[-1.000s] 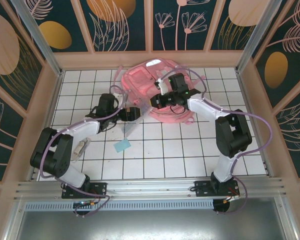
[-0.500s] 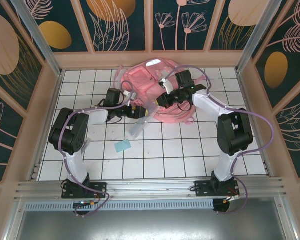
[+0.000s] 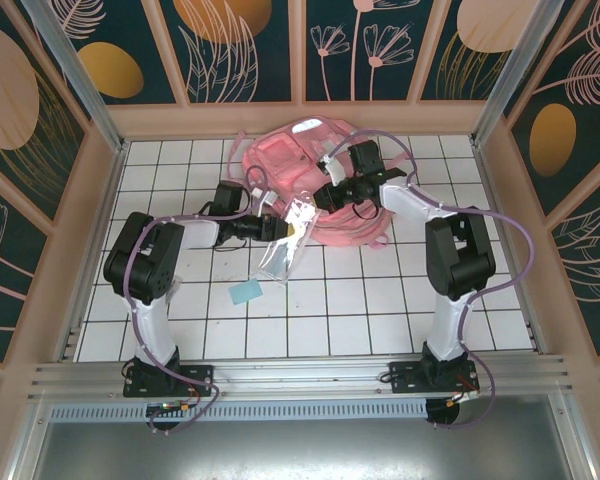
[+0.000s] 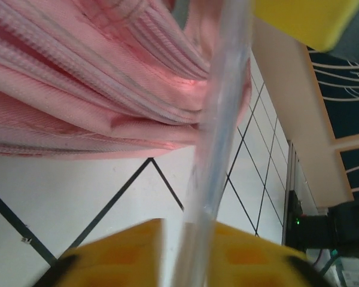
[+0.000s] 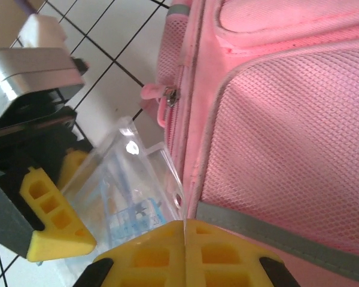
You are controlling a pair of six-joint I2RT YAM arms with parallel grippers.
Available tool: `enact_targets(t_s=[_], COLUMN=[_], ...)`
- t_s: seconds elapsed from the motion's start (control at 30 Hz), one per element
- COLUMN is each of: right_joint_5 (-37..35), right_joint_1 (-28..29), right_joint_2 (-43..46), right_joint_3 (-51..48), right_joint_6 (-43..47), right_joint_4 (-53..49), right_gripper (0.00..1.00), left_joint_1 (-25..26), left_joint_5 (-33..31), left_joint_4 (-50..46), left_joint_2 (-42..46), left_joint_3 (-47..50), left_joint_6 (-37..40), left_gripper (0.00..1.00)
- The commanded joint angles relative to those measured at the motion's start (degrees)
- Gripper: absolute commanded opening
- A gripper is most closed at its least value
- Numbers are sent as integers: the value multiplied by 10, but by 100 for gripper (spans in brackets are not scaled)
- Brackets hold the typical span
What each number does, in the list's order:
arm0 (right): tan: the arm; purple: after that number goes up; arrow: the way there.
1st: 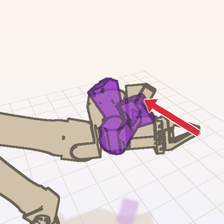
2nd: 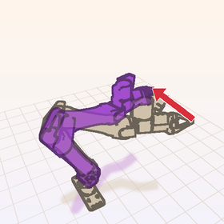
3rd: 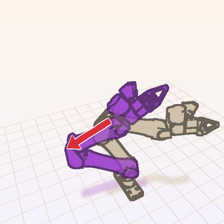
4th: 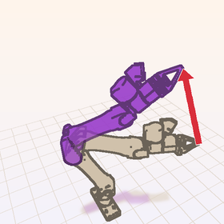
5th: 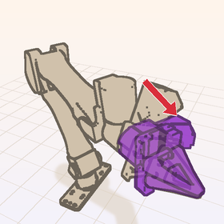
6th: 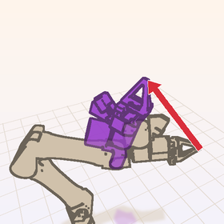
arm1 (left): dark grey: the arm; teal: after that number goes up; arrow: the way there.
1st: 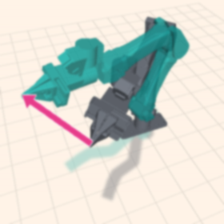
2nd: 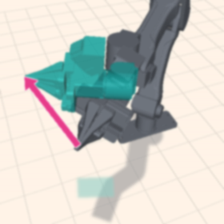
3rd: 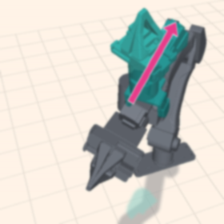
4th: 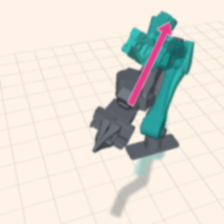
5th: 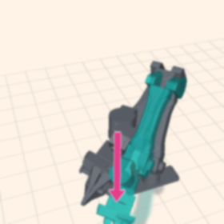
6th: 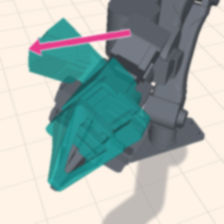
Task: Pack the student bag
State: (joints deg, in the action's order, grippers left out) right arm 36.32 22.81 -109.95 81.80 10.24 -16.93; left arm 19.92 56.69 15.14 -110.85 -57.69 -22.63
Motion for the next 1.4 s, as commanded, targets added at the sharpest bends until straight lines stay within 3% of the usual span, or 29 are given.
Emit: enact_targets(t_s=[0.0,0.1,0.23,0.37,0.47,0.53,0.73,0.93,1.13,1.23,1.37], right_joint_5=[-11,-9,-45,-91,-92,-60,-101,-88,-90,-84,-87], right_joint_1=[-6,-5,-6,-7,-8,-6,47,77,82,82,82], right_joint_2=[-5,1,28,89,139,168,232,225,221,220,217], right_joint_3=[32,34,33,-6,-72,-134,-278,-351,-384,-375,-374], right_joint_6=[-29,-54,-115,-202,-302,-383,-512,-610,-655,-654,-657], right_joint_4=[28,28,19,42,106,187,372,544,673,677,684], right_gripper=[0,0,33,63,83,90,93,94,91,85,64], left_joint_1=[0,0,0,0,0,3,30,68,94,101,105], left_joint_5=[-2,-24,-61,-141,-213,-267,-407,-454,-468,-472,-469], left_joint_4=[-5,-18,-11,40,169,274,417,540,528,515,514], left_joint_2=[30,32,49,81,108,122,149,130,112,113,108], left_joint_3=[-3,-18,-32,-31,5,40,78,101,96,94,90], left_joint_6=[-9,-28,-88,-196,-331,-410,-498,-573,-569,-562,-565], left_gripper=[0,0,0,0,0,0,0,0,0,0,0])
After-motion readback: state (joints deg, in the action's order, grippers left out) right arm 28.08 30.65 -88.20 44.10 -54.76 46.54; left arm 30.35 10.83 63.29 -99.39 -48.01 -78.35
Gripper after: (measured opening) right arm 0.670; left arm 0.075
